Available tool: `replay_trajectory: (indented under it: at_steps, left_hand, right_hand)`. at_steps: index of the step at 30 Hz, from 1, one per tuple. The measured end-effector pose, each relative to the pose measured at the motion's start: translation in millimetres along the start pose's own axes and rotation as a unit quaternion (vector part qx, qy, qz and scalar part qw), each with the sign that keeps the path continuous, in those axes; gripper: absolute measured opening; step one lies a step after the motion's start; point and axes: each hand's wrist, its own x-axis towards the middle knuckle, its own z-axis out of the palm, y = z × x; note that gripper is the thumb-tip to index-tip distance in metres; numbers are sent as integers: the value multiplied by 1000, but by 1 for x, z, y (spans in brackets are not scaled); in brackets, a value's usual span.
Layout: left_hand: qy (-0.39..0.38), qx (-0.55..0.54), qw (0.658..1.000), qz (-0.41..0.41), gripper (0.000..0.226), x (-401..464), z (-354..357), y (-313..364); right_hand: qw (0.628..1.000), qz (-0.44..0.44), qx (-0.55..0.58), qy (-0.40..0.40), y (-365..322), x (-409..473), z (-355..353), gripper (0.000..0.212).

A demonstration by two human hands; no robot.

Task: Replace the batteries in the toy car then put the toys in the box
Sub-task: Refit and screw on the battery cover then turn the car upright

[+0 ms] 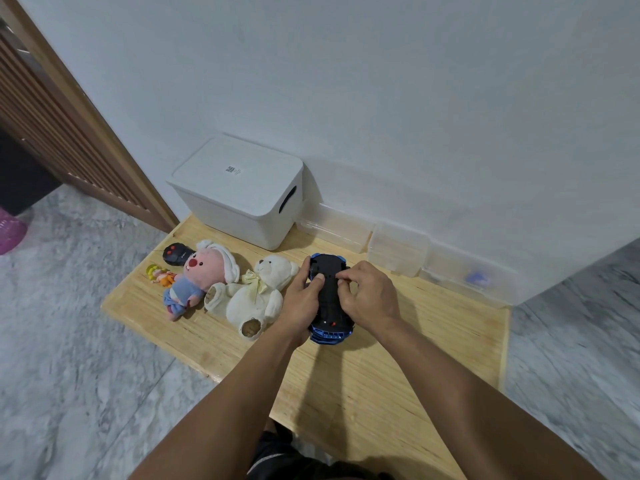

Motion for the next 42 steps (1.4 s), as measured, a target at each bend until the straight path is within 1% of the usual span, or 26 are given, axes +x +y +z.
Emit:
replay_trajectory:
  at_steps: [3,7,10,12,14,17,20,22,24,27,29,31,33,36,39,42]
  left_hand:
    - [-2,-9,1000,-5,51,0,1,0]
    - [-1,-5,1000,-4,50,0,2,0]
    - [-4,-13,1000,-9,50,-1,3,0]
    - [-6,-17,1000,-9,50,-2,4,1]
    - [-6,-12,1000,-11,50,-2,3,3]
    - [-8,-6,1000,-15,51,-1,1,5]
    - [-11,-11,999,-29,54,-1,0,7]
    - [-15,-17,999,-38,55,-1,0,8]
    - [-16,-26,998,-47,54,-1,0,9]
    - [-16,-35,998,-53,51,-2,1,12]
    - [-17,-38,998,-56,50,-3,2,13]
    - [-22,-40,997,-58,49,-3,2,14]
    - [-31,-39,997,-54,49,-5,2,14]
    - [-43,-29,997,-50,55,-6,2,15]
    - [-45,-37,997,-47,56,-6,1,15]
    - [-41,-46,998,-31,52,-5,1,14]
  right_hand:
    - [1000,-2,-16,-2,-1,1,-1,20]
    - [998,-37,-51,-9,0,0,-4,21]
    - [999,-20,-44,-26,1,3,-6,21]
    - [999,22,-5,-41,1,5,-8,22]
    - [992,77,93,-39,0,5,-10,25]
    - [956,180,232,-14,-4,9,-22,26]
    - [920,267,285,-29,-2,20,-35,28]
    - [910,285,298,-35,-1,26,-41,35]
    - [900,274,338,-24,-2,30,-46,35]
    - [879,238,412,-3,-8,34,-53,23]
    - [880,214,425,0,-14,34,-57,16]
    - [889,195,415,1,-20,35,-59,7]
    - [903,180,389,11,-24,35,-58,9]
    - [927,148,344,31,-26,35,-52,9]
    - [946,119,299,37,-26,31,-45,19]
    - [956,96,276,16,-26,26,-41,31]
